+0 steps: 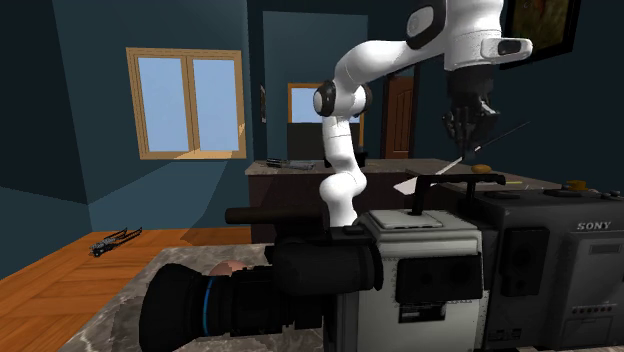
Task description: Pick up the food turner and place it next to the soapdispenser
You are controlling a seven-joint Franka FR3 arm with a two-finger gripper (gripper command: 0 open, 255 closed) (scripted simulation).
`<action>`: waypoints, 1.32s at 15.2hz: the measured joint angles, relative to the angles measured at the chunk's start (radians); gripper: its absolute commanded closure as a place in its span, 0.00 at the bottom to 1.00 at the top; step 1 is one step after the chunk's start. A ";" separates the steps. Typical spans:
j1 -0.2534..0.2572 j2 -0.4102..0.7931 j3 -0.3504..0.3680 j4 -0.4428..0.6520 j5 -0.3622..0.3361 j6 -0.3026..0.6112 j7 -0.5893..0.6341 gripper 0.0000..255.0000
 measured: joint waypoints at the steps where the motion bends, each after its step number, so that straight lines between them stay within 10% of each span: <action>1: 0.007 0.015 0.008 0.014 0.008 -0.001 0.015 1.00; 13: 0.082 0.314 0.082 0.333 0.139 -0.043 0.176 1.00; 20: 0.076 0.574 0.117 0.693 0.234 -0.151 0.263 1.00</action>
